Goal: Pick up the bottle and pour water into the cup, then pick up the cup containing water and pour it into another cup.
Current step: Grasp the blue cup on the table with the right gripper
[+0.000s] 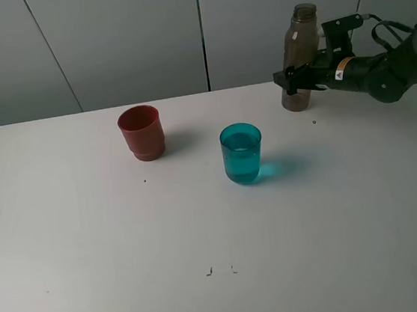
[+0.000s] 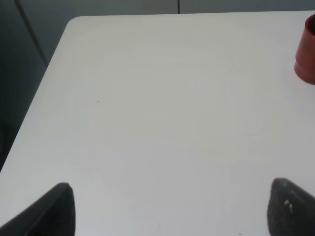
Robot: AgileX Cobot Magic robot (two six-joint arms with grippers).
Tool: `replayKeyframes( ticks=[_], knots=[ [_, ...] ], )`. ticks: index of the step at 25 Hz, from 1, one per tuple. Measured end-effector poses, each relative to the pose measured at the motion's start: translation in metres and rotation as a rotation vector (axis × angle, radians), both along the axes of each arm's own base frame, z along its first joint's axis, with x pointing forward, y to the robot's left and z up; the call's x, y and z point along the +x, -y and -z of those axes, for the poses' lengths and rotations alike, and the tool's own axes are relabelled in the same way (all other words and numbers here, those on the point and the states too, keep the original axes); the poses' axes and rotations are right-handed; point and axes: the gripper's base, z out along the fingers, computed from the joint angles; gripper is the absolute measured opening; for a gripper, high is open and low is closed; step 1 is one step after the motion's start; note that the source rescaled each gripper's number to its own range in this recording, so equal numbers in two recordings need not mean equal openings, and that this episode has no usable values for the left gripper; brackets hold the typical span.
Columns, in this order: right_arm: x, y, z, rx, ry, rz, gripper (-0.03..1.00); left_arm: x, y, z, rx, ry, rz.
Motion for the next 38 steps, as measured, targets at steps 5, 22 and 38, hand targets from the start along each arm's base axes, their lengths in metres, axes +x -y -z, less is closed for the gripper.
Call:
replayKeyframes(
  ticks=[5, 22, 38],
  knots=[
    [-0.016, 0.001, 0.004, -0.022, -0.055, -0.006, 1.0, 0.0, 0.0, 0.0, 0.0, 0.0, 0.0],
    [-0.095, 0.022, -0.018, -0.242, -0.309, 0.053, 1.0, 0.0, 0.0, 0.0, 0.0, 0.0, 0.0],
    [-0.214, 0.036, -0.044, -0.334, -0.497, 0.148, 1.0, 0.0, 0.0, 0.0, 0.002, 0.0, 0.001]
  ],
)
